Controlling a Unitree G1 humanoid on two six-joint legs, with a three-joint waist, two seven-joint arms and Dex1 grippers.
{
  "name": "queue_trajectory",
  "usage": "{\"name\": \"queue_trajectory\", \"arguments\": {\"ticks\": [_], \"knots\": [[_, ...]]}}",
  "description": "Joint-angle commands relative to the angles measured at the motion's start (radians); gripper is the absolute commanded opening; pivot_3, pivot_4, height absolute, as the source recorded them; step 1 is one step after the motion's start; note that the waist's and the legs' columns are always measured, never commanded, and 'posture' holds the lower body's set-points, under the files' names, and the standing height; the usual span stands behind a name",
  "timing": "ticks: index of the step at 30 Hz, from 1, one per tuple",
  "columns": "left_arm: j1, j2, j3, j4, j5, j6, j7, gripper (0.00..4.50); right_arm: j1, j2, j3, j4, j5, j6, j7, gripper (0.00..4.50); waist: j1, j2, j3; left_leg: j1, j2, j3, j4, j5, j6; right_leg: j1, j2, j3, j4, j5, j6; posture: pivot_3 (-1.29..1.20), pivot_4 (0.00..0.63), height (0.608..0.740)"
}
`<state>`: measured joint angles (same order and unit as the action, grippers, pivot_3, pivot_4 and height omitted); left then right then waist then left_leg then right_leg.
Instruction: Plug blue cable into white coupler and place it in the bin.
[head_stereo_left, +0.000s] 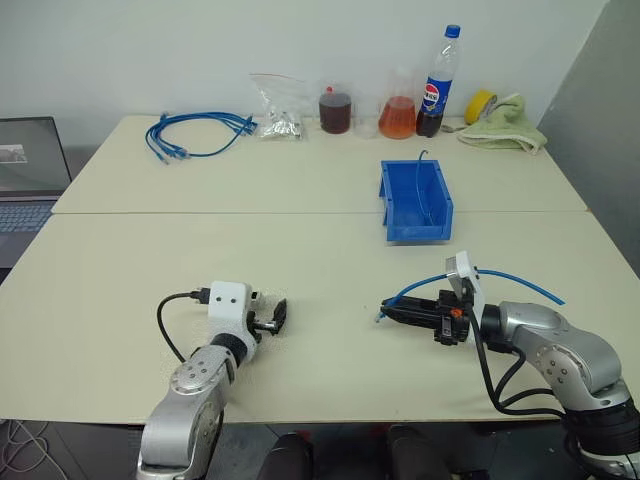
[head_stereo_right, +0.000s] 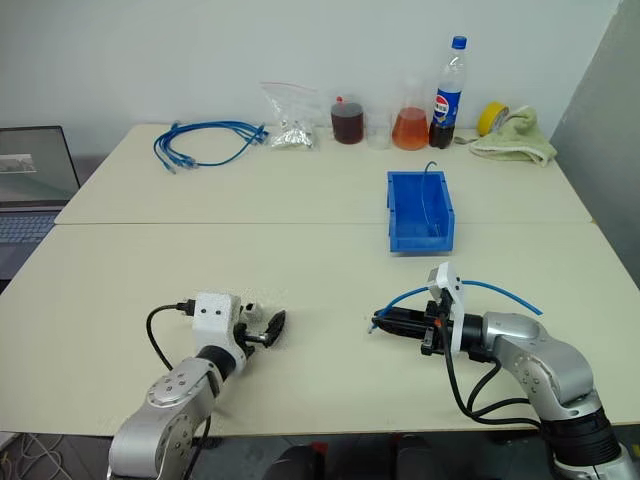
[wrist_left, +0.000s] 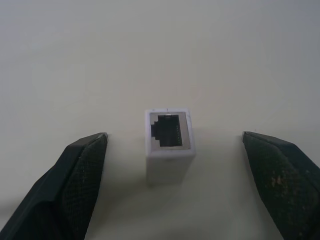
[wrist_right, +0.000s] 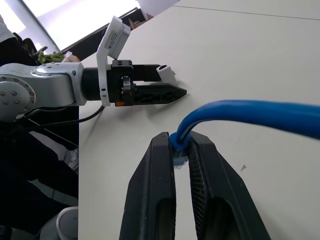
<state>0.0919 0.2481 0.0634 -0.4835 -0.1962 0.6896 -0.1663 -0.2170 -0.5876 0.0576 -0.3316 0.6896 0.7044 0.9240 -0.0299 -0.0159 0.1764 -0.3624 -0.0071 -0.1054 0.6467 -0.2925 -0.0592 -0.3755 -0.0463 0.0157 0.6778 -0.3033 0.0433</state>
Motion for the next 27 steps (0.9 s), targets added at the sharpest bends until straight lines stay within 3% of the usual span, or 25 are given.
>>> {"name": "queue_trajectory", "arguments": {"ticks": [1,14,19,27], "knots": [[0.029,0.034,0.002,-0.002,0.012,-0.073,-0.043,4.5,-0.01,-0.002,-0.02,-0.028,0.014,-0.013,0.009,0.11,0.001,0.0,0.0,0.0,0.0,0.0,0.0,0.0,0.0,0.0,0.0,0.0,0.0,0.0,0.0,0.0,0.15,0.74],[0.144,0.126,0.008,-0.043,0.0,-0.203,-0.167,4.5,-0.006,-0.011,-0.03,-0.039,0.011,-0.02,0.01,0.11,0.003,0.0,0.0,-0.001,0.0,0.0,-0.001,0.0,0.0,0.0,0.0,0.0,-0.002,0.0,0.0,0.0,0.15,0.74],[0.193,0.238,0.101,-0.027,-0.09,-0.276,-0.345,4.5,-0.012,-0.011,-0.025,-0.049,0.013,-0.018,0.011,0.11,0.002,0.0,0.001,-0.001,0.001,0.0,-0.001,0.0,0.0,-0.001,0.0,0.0,-0.002,0.0,0.0,0.0,0.15,0.74],[0.047,0.466,0.17,0.172,-0.178,-0.301,-0.625,4.5,-0.018,-0.018,-0.003,-0.063,0.016,-0.001,0.026,0.11,0.004,-0.001,0.002,-0.002,0.0,-0.001,-0.001,0.0,0.0,-0.001,0.0,-0.002,-0.002,0.0,0.0,0.0,0.15,0.74]]}}
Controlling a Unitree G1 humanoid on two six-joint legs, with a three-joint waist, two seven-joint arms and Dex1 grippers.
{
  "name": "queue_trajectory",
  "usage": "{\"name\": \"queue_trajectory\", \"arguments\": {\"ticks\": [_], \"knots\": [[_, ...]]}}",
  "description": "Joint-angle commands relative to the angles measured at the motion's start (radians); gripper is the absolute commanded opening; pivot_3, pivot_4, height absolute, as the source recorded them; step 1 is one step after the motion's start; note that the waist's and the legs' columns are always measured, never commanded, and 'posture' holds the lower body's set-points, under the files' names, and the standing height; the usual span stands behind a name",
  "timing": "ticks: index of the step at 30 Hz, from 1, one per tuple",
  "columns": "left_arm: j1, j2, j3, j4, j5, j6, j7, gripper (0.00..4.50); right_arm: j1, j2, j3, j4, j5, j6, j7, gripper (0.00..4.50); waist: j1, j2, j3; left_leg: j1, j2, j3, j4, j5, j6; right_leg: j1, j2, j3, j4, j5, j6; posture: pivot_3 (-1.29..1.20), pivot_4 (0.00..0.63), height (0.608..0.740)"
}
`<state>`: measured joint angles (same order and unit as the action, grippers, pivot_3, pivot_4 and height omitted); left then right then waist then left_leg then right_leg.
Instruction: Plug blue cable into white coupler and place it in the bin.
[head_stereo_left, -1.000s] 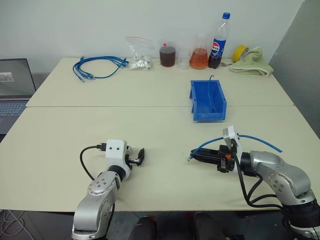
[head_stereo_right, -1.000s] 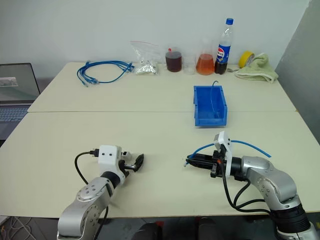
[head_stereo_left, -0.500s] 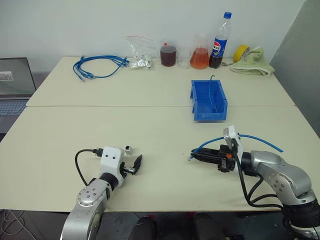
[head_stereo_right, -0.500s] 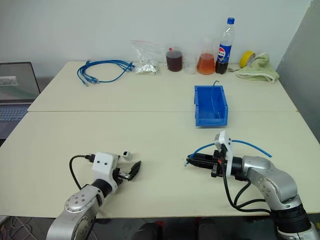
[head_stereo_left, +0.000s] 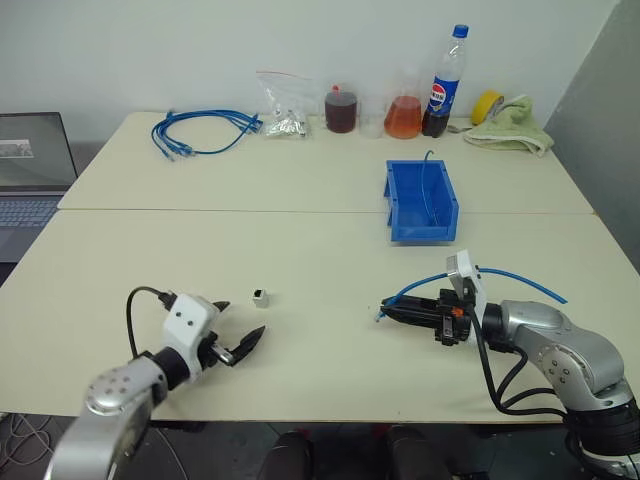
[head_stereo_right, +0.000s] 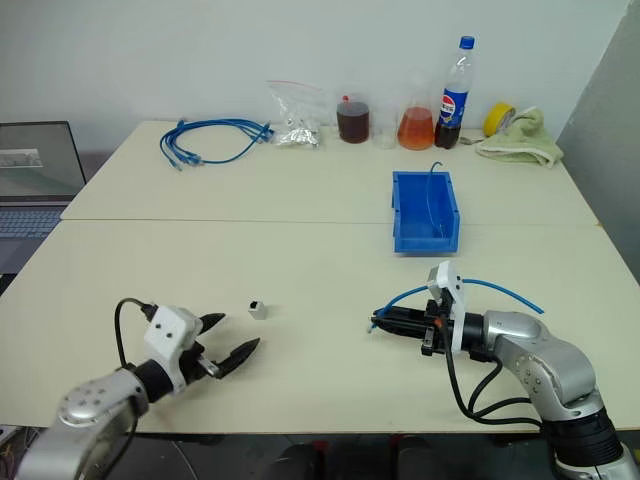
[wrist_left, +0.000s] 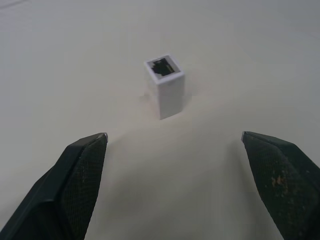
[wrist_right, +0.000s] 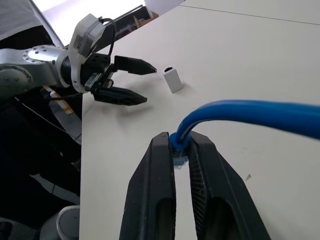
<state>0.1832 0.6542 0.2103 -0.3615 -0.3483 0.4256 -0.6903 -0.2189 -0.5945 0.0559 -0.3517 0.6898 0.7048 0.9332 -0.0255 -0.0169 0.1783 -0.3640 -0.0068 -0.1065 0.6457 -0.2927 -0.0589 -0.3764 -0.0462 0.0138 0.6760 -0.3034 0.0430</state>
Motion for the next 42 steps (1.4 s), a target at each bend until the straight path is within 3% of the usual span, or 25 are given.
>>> {"name": "queue_trajectory", "arguments": {"ticks": [1,7,12,25,42], "knots": [[-0.065,0.085,0.02,0.083,-0.02,-0.049,-0.128,4.5,-0.017,-0.013,0.0,-0.045,0.016,0.001,0.019,0.11,-0.001,0.0,0.0,0.0,0.0,0.0,0.0,0.0,0.0,0.0,0.0,0.0,0.0,0.0,0.0,0.0,0.15,0.74],[-0.179,0.199,-0.034,0.266,0.001,-0.118,-0.321,4.5,-0.014,-0.021,0.009,-0.059,0.019,0.015,0.018,0.1,-0.004,0.0,0.001,-0.001,0.0,0.001,0.0,0.0,0.0,-0.002,0.0,0.001,0.0,0.0,0.0,0.0,0.15,0.74],[-0.302,0.231,-0.095,0.406,0.036,-0.191,-0.426,4.5,-0.015,-0.021,0.012,-0.066,0.02,0.026,0.016,0.1,-0.004,0.0,0.002,-0.001,0.0,0.001,-0.001,0.0,0.0,-0.003,0.0,0.001,0.0,0.0,0.0,0.0,0.15,0.74],[-0.476,0.201,-0.24,0.622,0.161,-0.417,-0.529,4.5,-0.031,-0.019,0.018,-0.08,0.04,0.058,0.017,0.1,-0.006,0.0,0.002,-0.002,0.001,0.001,0.0,0.0,0.0,-0.004,0.0,0.002,0.002,0.0,0.0,0.0,0.15,0.74],[-0.627,0.136,-0.287,0.817,0.186,-0.445,-0.614,4.5,-0.044,-0.034,0.019,-0.072,0.043,0.073,0.029,0.1,-0.006,0.0,0.002,-0.002,0.0,0.001,0.001,0.0,0.0,-0.004,0.0,0.001,0.003,0.0,0.0,0.0,0.15,0.74]]}}
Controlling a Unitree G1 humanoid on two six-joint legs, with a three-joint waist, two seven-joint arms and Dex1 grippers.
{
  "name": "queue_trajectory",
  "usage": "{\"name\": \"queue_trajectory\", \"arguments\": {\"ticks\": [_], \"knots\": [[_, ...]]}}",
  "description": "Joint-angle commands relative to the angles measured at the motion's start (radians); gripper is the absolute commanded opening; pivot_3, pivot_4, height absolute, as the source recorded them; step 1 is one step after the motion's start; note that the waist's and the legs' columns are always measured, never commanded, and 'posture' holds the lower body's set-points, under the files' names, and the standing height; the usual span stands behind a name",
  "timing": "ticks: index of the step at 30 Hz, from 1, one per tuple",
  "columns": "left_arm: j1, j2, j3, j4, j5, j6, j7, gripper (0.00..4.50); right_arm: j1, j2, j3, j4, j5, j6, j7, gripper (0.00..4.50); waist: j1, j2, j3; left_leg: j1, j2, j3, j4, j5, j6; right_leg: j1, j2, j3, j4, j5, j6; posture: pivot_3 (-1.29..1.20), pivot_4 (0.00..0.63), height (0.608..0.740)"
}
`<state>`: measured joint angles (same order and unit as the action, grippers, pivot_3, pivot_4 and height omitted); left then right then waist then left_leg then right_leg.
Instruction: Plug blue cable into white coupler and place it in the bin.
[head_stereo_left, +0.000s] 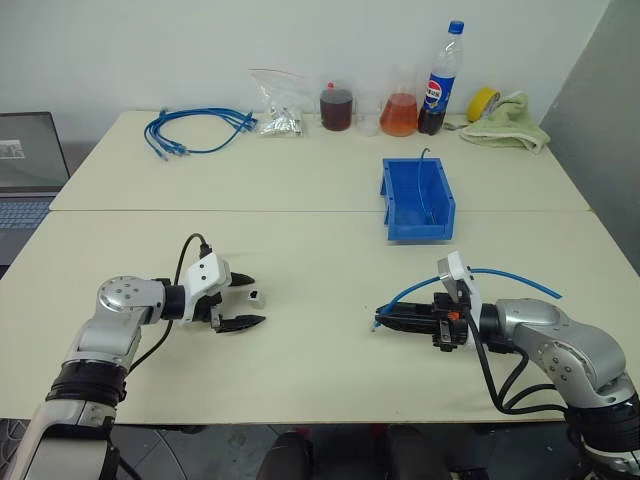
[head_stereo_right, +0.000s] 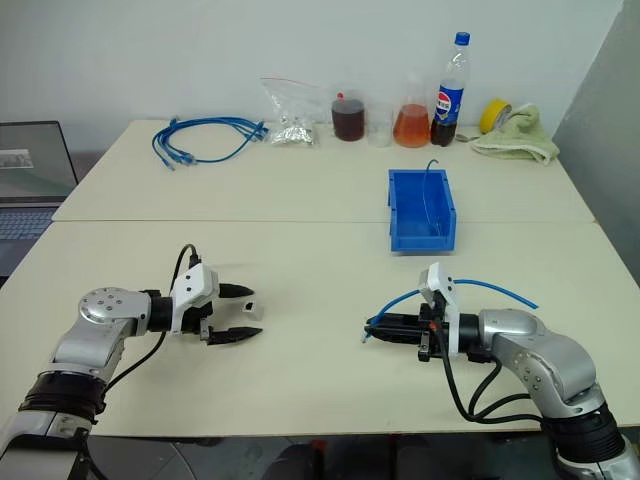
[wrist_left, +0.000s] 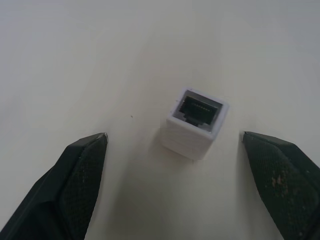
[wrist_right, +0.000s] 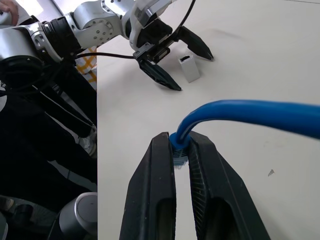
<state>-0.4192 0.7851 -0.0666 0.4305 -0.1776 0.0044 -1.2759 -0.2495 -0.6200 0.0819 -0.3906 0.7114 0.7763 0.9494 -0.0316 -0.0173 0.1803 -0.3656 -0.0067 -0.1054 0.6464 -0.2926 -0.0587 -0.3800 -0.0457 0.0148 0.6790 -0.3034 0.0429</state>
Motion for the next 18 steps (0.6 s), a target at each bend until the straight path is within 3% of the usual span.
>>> {"name": "queue_trajectory", "arguments": {"ticks": [1,17,18], "knots": [[-0.031,0.004,-0.018,0.031,0.014,-0.021,-0.043,4.32,-0.014,-0.008,-0.008,-0.033,0.021,0.001,0.013,0.1,0.0,0.0,0.0,0.0,0.0,0.0,0.0,0.0,0.0,0.0,0.0,0.0,0.0,0.0,0.0,0.0,0.15,0.74],[-0.02,-0.013,-0.045,0.031,0.025,-0.053,-0.093,0.94,-0.011,-0.013,-0.018,-0.027,0.017,-0.002,0.012,0.1,0.0,0.0,0.0,0.0,0.0,0.0,0.0,0.0,0.0,0.0,0.0,0.0,0.0,0.0,0.0,0.0,0.15,0.74],[-0.011,-0.011,-0.044,0.019,0.021,-0.055,-0.097,0.91,-0.01,-0.013,-0.018,-0.027,0.017,-0.003,0.012,0.1,0.0,0.0,0.0,0.0,0.0,0.0,0.0,0.0,0.0,0.0,0.0,0.0,0.0,0.0,0.0,0.0,0.15,0.74]]}}
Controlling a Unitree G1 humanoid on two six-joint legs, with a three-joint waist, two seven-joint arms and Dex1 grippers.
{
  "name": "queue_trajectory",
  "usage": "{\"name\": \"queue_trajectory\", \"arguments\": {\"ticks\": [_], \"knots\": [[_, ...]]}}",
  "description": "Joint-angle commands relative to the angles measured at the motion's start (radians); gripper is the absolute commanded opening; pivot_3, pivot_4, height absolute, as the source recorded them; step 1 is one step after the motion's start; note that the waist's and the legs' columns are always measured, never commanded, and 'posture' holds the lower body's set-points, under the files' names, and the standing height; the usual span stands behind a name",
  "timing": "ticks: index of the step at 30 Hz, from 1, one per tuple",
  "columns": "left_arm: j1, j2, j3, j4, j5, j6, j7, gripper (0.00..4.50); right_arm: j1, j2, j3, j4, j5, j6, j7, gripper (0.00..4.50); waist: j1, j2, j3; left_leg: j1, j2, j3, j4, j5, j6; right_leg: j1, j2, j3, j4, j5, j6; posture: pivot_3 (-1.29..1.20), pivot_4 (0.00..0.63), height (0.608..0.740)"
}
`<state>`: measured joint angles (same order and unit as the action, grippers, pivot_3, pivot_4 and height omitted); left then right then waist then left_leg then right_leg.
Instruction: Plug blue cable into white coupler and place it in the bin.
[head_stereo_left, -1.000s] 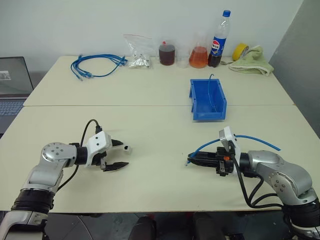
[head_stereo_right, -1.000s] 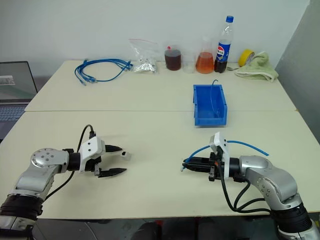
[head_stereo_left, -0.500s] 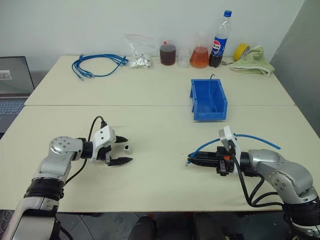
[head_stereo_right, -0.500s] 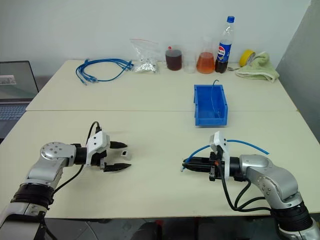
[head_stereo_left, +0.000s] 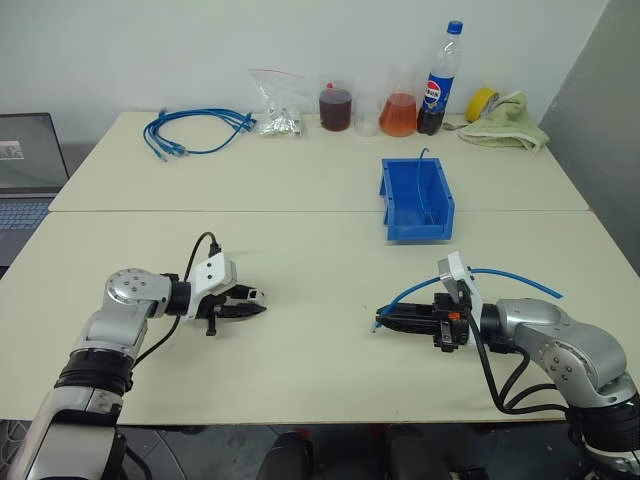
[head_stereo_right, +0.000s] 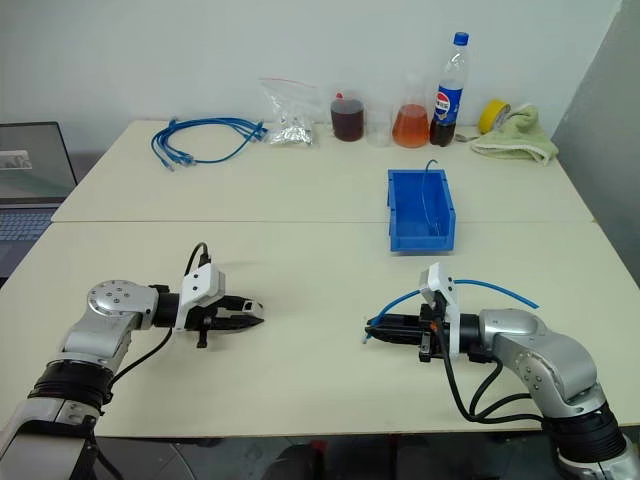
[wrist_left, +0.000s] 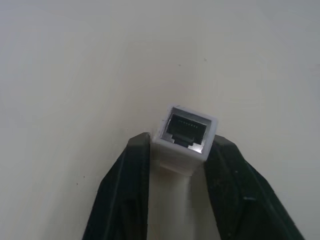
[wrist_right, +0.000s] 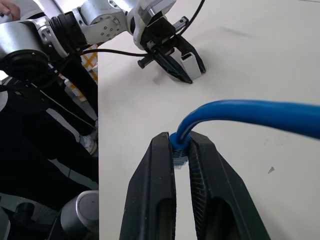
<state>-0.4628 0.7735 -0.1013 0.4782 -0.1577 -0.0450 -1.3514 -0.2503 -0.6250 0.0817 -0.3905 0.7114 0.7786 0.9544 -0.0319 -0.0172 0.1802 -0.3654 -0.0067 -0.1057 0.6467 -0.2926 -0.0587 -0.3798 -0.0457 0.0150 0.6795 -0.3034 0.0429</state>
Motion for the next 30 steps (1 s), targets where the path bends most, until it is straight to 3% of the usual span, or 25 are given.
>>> {"name": "queue_trajectory", "arguments": {"ticks": [1,15,30], "knots": [[0.039,0.002,-0.008,-0.042,-0.003,-0.002,-0.023,0.9,-0.008,-0.008,-0.018,-0.028,0.016,-0.006,0.007,0.1,0.0,0.0,0.0,0.0,0.0,0.0,0.0,0.0,0.0,0.0,0.0,0.0,0.0,0.0,0.0,0.0,0.15,0.74],[0.051,-0.035,-0.098,-0.411,-0.01,0.233,0.009,0.9,0.007,-0.008,-0.024,-0.046,0.006,-0.029,-0.003,0.1,0.0,0.0,0.0,0.0,0.0,0.0,0.0,0.0,0.0,0.0,0.0,0.0,0.0,0.0,0.0,0.0,0.15,0.74],[0.08,-0.077,-0.209,-0.478,0.088,0.389,0.138,0.88,-0.024,0.045,0.105,-0.025,-0.184,-0.224,-0.012,0.09,0.002,0.0,0.0,0.001,0.0,0.0,0.001,0.0,0.0,0.002,0.001,0.0,0.0,0.0,0.0,0.0,0.15,0.74]]}}
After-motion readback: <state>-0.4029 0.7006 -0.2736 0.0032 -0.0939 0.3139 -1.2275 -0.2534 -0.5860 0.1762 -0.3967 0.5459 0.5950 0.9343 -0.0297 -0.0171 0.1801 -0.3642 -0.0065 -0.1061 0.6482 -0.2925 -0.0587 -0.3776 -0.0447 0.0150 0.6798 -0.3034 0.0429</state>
